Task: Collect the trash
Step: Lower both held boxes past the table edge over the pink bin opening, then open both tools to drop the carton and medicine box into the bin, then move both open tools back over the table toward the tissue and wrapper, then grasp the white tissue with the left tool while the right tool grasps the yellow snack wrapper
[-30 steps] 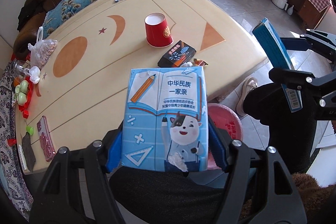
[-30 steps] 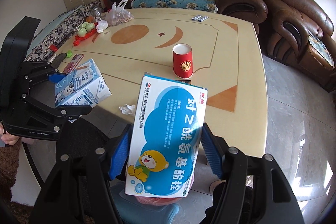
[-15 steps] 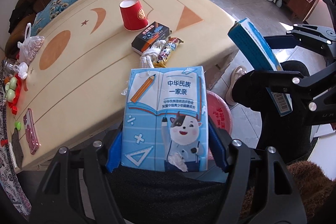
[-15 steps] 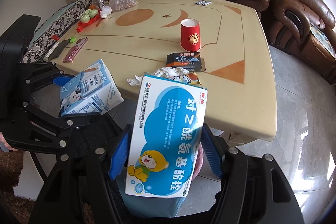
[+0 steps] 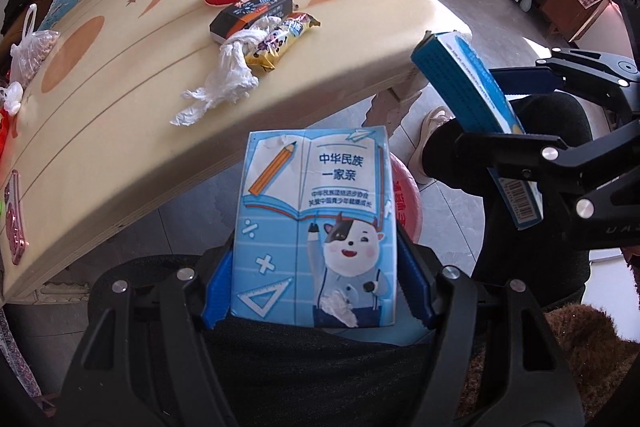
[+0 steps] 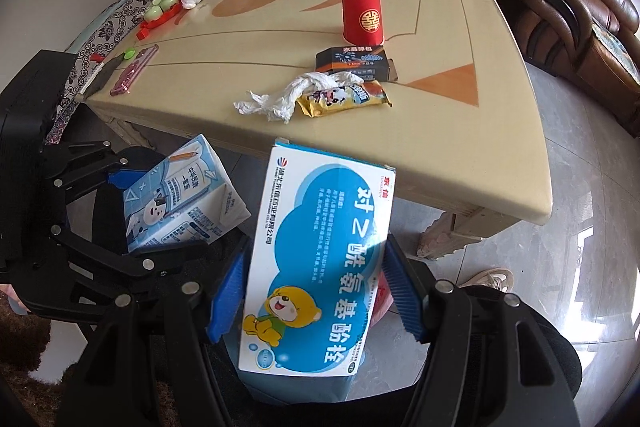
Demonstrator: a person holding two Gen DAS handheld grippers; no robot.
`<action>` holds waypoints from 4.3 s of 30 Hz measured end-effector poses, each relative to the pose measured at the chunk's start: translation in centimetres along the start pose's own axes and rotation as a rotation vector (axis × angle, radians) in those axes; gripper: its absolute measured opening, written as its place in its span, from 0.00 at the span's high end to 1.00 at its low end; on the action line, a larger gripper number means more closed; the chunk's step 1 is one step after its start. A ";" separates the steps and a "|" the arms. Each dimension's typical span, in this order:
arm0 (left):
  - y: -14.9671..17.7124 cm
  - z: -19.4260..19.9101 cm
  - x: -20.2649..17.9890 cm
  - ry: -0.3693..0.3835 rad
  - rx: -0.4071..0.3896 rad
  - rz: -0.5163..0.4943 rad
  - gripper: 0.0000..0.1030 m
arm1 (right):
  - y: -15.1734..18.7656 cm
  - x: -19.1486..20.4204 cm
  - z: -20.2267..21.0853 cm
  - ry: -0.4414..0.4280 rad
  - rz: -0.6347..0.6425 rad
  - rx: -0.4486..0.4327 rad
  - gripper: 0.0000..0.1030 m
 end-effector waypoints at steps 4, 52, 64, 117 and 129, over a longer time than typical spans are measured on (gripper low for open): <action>0.9 -1.9 -0.6 0.032 0.027 0.023 0.34 | 1.0 -0.8 -1.7 0.007 -0.020 0.028 0.39; 6.2 -25.5 -1.8 0.183 0.485 0.211 0.34 | 7.9 -8.1 -23.9 0.058 -0.238 0.364 0.39; 6.5 -26.6 -1.8 0.188 0.537 0.232 0.34 | 8.1 -7.8 -25.4 0.072 -0.229 0.408 0.37; -12.0 6.5 13.2 -0.017 0.203 -0.087 0.20 | -15.0 2.4 7.7 -0.170 0.433 -0.097 0.07; -12.3 -2.2 13.2 0.119 0.322 -0.143 0.20 | -14.0 4.8 1.2 -0.231 0.723 0.129 0.07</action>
Point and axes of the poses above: each gripper's, at about its wrist camera, not at the fingertips, and z roughly against the way its jaws point, x to its left, y to its underside, the point moved 9 cm from there along -z, roughly the way its jaws point, and after that the axes turned 14 degrees about -z, right-handed, at the moved point
